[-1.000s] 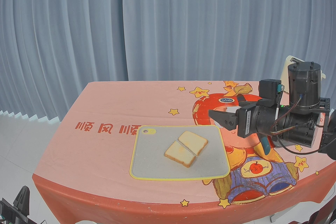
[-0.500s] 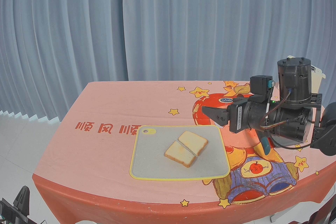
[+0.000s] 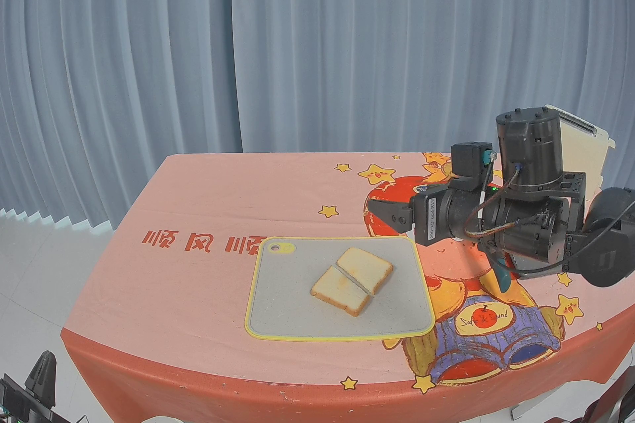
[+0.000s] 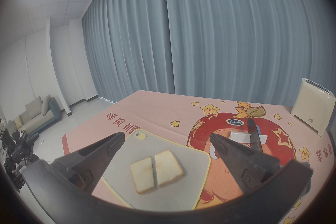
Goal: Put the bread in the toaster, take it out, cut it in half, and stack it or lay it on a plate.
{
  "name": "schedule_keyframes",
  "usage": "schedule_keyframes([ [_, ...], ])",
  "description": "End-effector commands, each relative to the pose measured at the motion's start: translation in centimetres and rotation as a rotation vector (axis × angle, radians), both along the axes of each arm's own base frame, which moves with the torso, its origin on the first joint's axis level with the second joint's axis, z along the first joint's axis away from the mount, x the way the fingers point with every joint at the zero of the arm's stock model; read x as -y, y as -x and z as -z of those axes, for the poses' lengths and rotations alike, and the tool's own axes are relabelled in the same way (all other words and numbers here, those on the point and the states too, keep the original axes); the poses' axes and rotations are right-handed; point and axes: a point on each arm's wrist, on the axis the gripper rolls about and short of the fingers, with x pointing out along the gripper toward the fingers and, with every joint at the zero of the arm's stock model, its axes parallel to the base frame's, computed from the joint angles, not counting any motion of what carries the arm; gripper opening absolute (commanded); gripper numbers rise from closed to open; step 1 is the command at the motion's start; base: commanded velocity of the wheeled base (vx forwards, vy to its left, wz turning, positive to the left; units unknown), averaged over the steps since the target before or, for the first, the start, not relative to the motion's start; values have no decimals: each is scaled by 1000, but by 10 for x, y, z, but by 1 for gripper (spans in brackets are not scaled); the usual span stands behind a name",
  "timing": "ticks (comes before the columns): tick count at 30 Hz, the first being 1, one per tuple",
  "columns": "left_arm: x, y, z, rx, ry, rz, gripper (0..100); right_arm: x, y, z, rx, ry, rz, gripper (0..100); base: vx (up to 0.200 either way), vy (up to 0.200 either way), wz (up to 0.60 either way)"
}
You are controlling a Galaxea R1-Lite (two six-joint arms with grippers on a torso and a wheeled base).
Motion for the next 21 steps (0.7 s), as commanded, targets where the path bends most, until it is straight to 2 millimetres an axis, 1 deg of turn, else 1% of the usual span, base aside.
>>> schedule_keyframes([
  [1,0,-1,5,-7,1,-1,0,-6,-9,6,-9,11,10,100,0,0,0],
  [5,0,-1,5,-7,1,-1,0,-8,-13,8,-27,30,18,100,0,0,0],
  [11,0,-1,5,-7,1,-1,0,-11,-13,4,-43,52,26,100,0,0,0],
  [15,0,-1,5,-7,1,-1,0,-15,-16,11,-72,88,37,100,0,0,0],
  [16,0,-1,5,-7,1,-1,0,-17,-17,16,-90,110,44,100,0,0,0],
  [21,0,-1,5,-7,1,-1,0,-19,-23,26,-116,144,62,100,0,0,0],
])
